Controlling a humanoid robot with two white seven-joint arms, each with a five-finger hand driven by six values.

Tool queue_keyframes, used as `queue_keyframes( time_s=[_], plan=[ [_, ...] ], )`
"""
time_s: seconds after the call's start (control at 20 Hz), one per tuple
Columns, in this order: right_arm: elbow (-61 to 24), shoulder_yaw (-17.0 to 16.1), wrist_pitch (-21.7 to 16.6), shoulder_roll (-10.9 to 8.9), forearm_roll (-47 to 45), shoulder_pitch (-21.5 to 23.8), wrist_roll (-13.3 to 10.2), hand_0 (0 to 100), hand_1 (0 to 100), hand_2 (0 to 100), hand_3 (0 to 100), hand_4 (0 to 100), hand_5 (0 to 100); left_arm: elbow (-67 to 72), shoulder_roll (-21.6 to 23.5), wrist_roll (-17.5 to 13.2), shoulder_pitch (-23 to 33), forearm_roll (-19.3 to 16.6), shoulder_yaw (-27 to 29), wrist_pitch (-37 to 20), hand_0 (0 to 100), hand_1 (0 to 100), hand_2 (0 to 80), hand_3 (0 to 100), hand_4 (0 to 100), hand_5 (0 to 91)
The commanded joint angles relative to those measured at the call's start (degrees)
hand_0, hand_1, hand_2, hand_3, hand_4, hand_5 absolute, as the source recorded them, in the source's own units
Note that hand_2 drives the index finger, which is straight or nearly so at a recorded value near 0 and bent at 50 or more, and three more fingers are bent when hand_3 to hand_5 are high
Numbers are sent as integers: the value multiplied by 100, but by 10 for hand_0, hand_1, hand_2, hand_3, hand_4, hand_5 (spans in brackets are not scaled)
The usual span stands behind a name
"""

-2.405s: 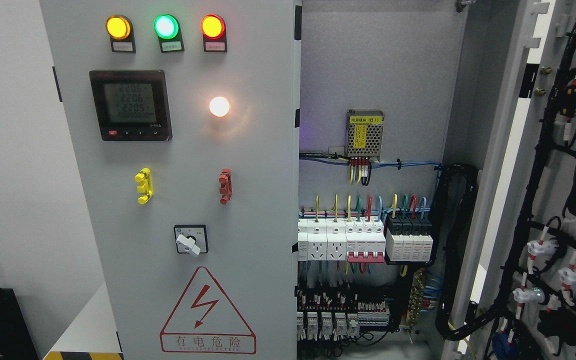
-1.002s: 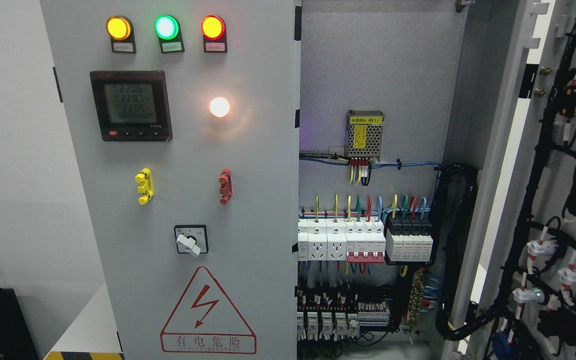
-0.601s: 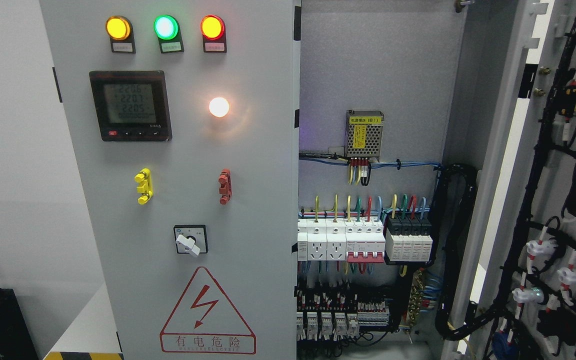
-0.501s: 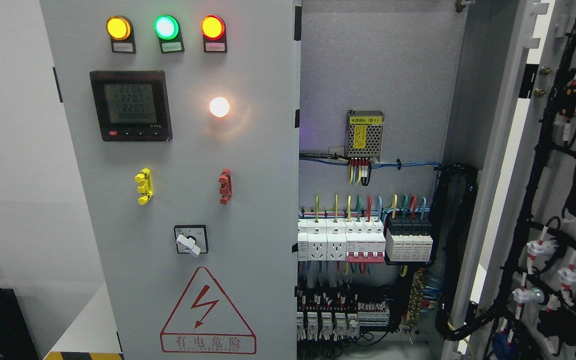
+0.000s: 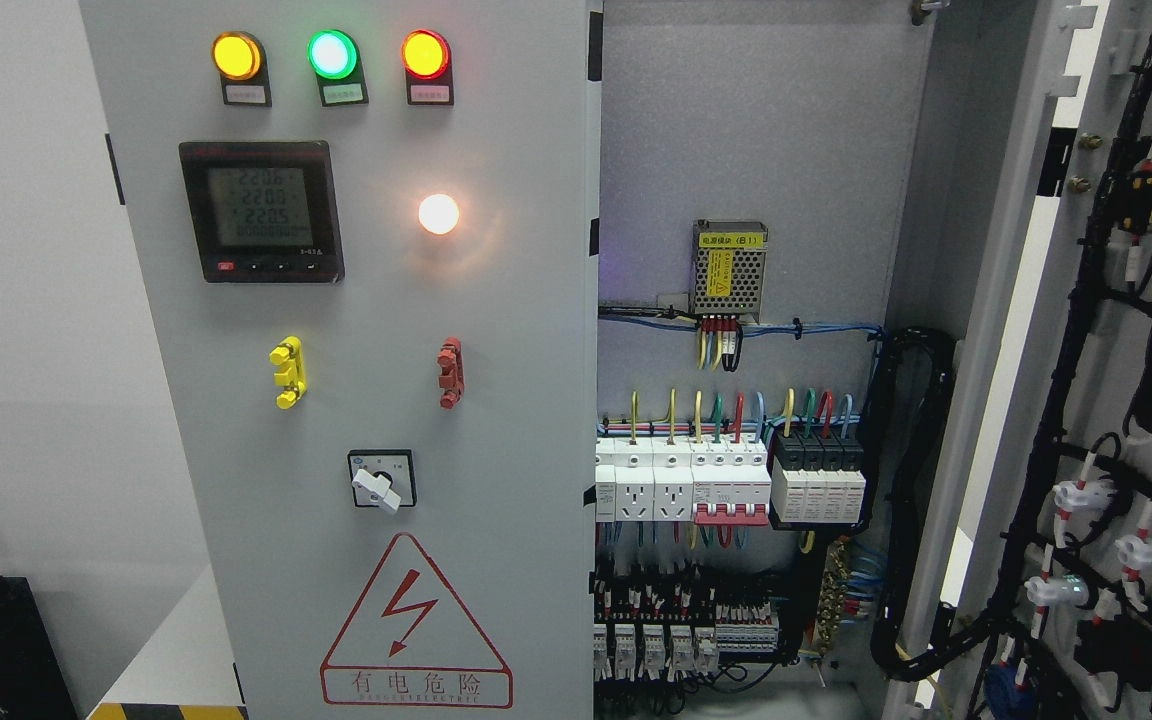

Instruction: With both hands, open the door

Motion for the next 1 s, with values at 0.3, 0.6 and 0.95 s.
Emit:
queue_keyframes(
  time_s=[0.3,0.6,0.95],
  plan=[
    [0,0,-2,0,-7,0,-4,120,389,0,0,0,0,-46,-133,-19,27,-51,-12,-283,120,389,0,0,0,0],
    [-893,-26,-2,-201,-7,61,-13,120,389,0,0,0,0,-89,-133,-37,27,-16,-3,-283,120,389,0,0,0,0],
    [-4267,-747,-247,-888,-42,1150,-13,120,389,0,0,0,0,-90,-125,-37,18,10,15,-283,120,389,0,0,0,0]
  ],
)
